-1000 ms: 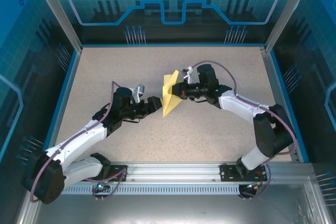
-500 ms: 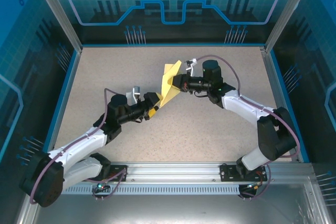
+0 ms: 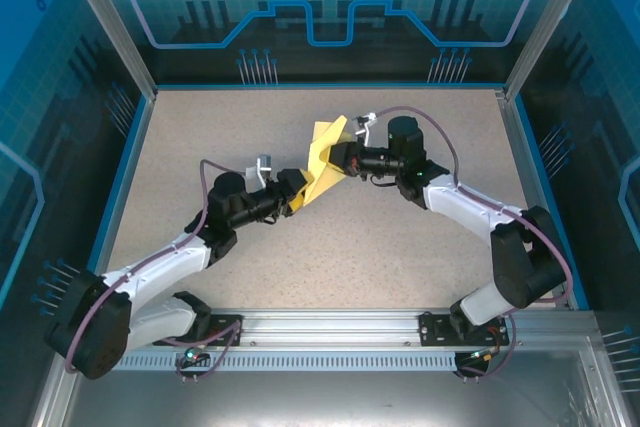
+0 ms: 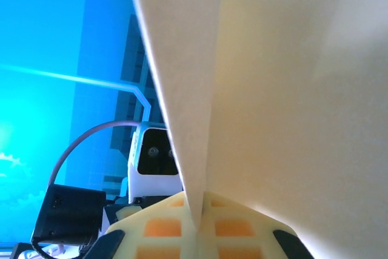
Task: Fold a paper plane with a square sheet of paper (pick it up from the middle)
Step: Turn over the paper at the center of the table.
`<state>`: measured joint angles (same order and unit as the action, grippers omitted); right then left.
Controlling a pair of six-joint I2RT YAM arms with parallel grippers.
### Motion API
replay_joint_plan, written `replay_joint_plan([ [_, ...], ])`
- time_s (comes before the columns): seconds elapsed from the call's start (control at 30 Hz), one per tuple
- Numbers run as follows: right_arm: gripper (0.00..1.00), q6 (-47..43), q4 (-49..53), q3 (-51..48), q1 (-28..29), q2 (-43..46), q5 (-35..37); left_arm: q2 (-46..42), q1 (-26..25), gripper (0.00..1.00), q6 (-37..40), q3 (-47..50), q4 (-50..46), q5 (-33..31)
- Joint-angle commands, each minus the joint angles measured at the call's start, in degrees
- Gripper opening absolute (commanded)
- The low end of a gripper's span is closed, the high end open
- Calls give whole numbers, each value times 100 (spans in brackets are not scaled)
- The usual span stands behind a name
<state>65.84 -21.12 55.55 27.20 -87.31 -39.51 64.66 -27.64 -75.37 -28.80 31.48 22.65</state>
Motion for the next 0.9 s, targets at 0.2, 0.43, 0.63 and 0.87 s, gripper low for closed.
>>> replay_joint_plan([
  [0.2, 0, 22, -145, -133, -136, 184, -136, -94, 18, 43, 369, -249, -84, 265],
  [0.43, 0, 16, -155, -166, -149, 144, -155, -46, 30, 33, 643, -414, -378, 418],
  [0.63, 0, -1, -150, -225, -162, 126, -157, -24, 74, 17, 688, -424, -424, 457],
  [0.87, 8, -66, -41, -273, -197, 126, -124, -138, 107, 13, 932, -460, -730, 427],
])
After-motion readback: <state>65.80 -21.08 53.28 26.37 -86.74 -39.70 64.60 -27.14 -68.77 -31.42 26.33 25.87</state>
